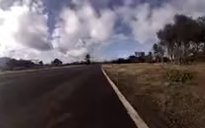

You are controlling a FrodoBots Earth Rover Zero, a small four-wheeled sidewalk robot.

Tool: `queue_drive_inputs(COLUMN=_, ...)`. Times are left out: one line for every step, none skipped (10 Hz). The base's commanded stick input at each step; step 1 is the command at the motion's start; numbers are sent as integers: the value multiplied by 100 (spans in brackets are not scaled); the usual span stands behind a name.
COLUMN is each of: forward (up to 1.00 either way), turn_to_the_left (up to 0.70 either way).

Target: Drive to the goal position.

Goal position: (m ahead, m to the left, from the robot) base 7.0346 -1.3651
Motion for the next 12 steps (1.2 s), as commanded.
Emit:
queue_drive_inputs(forward=50, turn_to_the_left=0)
queue_drive_inputs(forward=50, turn_to_the_left=0)
queue_drive_inputs(forward=50, turn_to_the_left=0)
queue_drive_inputs(forward=50, turn_to_the_left=0)
queue_drive_inputs(forward=50, turn_to_the_left=0)
queue_drive_inputs(forward=50, turn_to_the_left=0)
queue_drive_inputs(forward=50, turn_to_the_left=0)
queue_drive_inputs(forward=50, turn_to_the_left=0)
queue_drive_inputs(forward=50, turn_to_the_left=0)
queue_drive_inputs(forward=50, turn_to_the_left=0)
queue_drive_inputs(forward=50, turn_to_the_left=0)
queue_drive_inputs(forward=50, turn_to_the_left=0)
